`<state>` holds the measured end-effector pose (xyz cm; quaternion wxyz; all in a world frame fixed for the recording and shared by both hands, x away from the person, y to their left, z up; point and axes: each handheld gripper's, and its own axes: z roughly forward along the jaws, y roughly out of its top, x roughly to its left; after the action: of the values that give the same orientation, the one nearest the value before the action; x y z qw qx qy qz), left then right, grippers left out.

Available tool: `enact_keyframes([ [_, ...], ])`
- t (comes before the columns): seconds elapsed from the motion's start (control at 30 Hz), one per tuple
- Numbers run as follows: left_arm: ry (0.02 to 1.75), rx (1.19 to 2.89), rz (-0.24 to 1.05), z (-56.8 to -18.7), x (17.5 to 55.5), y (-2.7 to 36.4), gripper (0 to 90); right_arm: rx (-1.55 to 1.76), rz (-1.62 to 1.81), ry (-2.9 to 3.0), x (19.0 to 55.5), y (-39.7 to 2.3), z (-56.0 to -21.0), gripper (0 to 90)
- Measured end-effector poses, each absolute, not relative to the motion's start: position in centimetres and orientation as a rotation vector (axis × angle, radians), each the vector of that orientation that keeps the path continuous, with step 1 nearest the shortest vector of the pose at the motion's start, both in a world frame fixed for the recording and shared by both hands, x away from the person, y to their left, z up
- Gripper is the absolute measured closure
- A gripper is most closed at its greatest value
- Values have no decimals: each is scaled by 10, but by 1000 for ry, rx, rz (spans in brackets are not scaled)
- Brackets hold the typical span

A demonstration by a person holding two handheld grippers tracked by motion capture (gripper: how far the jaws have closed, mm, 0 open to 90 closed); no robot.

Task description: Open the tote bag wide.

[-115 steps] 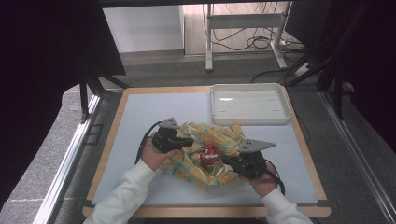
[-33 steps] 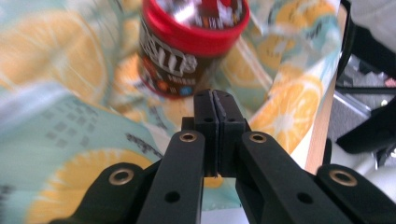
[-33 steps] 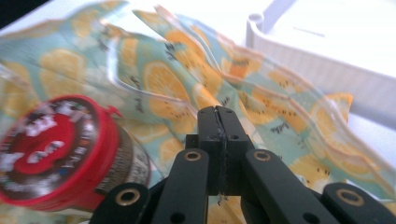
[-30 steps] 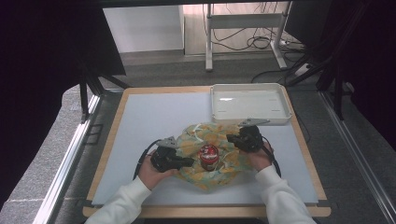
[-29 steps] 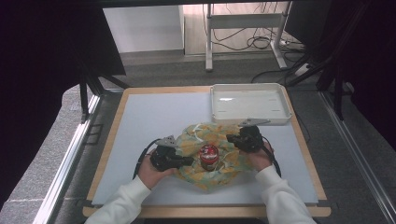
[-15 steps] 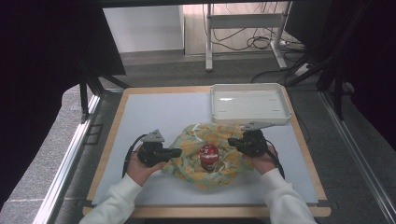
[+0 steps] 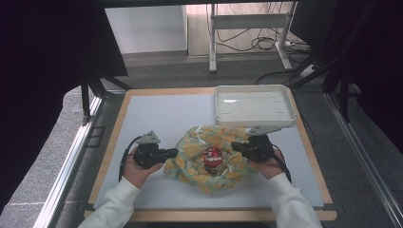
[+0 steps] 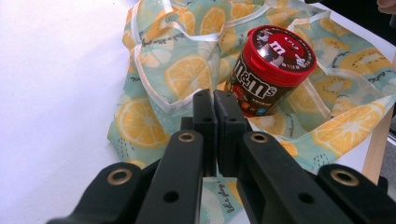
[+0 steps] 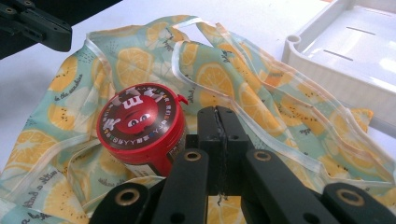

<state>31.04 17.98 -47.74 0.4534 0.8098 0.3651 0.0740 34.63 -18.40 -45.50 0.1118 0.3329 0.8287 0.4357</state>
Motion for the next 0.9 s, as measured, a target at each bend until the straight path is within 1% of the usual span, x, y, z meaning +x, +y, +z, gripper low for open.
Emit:
enact_keyframes([
  [0.13, 910, 1995, 193, -478, 310, 181, 862, 968, 1288, 2435, 346, -184, -455, 870],
  [0.17, 910, 1993, 198, -478, 311, 181, 849, 961, 1294, 2433, 346, -184, -455, 850],
  [0.2, 917, 1986, 208, -478, 311, 182, 825, 958, 1299, 2431, 346, -184, -454, 811],
  [0.27, 927, 1976, 229, -479, 312, 184, 725, 958, 1307, 2429, 346, -183, -454, 685],
  [0.33, 952, 1966, 245, -480, 313, 187, 610, 943, 1308, 2438, 345, -182, -453, 589],
  [0.37, 959, 1962, 251, -480, 313, 188, 562, 934, 1313, 2445, 344, -182, -453, 556],
  [0.53, 1004, 1947, 295, -482, 313, 196, 432, 898, 1323, 2456, 342, -179, -449, 458],
  [0.7, 1025, 1951, 306, -484, 315, 202, 387, 877, 1317, 2460, 340, -177, -447, 393],
  [0.9, 1025, 1962, 300, -485, 316, 201, 374, 839, 1294, 2479, 337, -172, -444, 347],
])
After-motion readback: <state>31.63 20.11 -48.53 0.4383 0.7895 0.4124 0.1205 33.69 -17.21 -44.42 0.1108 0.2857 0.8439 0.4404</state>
